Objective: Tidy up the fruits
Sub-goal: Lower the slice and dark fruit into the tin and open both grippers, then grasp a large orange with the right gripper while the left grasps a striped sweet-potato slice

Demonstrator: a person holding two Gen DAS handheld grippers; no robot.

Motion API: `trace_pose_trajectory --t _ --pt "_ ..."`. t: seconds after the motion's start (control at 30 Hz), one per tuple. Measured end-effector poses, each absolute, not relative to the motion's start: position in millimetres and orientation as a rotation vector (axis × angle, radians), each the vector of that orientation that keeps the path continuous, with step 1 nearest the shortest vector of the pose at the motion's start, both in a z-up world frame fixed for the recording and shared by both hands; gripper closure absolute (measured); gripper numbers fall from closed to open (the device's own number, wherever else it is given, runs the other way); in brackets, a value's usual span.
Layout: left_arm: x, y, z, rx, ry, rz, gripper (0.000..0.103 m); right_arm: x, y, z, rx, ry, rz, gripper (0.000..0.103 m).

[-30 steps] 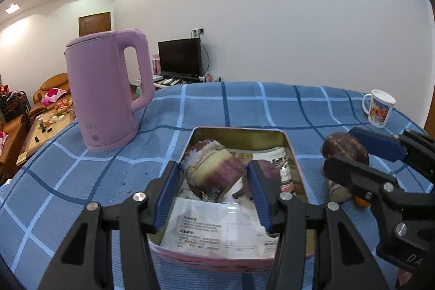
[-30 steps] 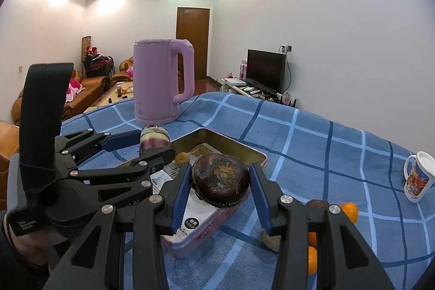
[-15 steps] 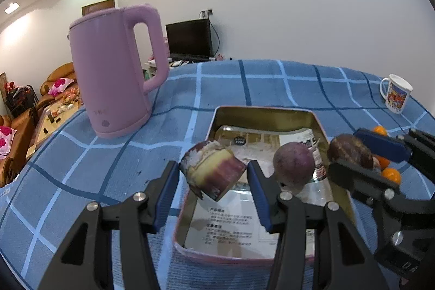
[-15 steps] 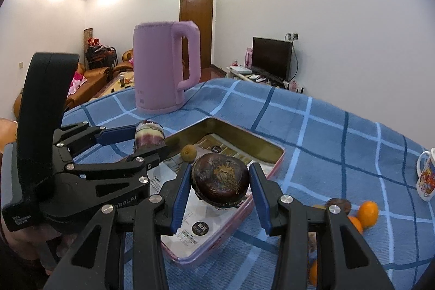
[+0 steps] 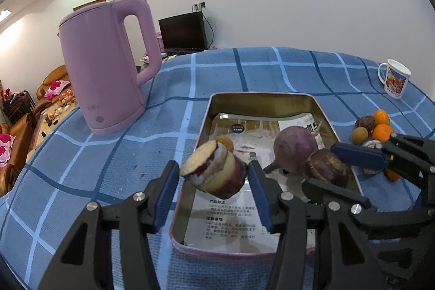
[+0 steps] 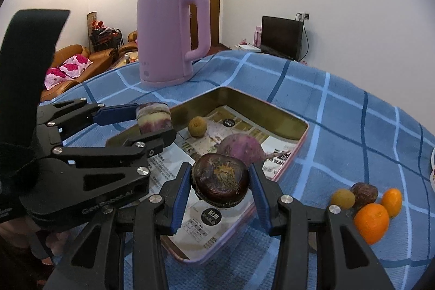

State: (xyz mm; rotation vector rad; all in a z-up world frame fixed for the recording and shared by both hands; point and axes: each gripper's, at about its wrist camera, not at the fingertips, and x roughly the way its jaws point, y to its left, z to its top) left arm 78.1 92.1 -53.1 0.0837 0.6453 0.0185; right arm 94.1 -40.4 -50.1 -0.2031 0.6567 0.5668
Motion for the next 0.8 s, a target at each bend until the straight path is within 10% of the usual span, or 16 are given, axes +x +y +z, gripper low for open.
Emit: trace_pose_trajectory --t 0.33,0.8 --pt "63.0 92.3 -37.7 0.049 0.591 0.019 0.009 73.0 -72.1 -33.6 -0.198 0.597 0.502 0.034" --pt "53.8 27.2 -38.7 0.074 0.575 -0.049 0.005 65.1 -200.5 -39.9 -0.027 0.68 0.228 0.034"
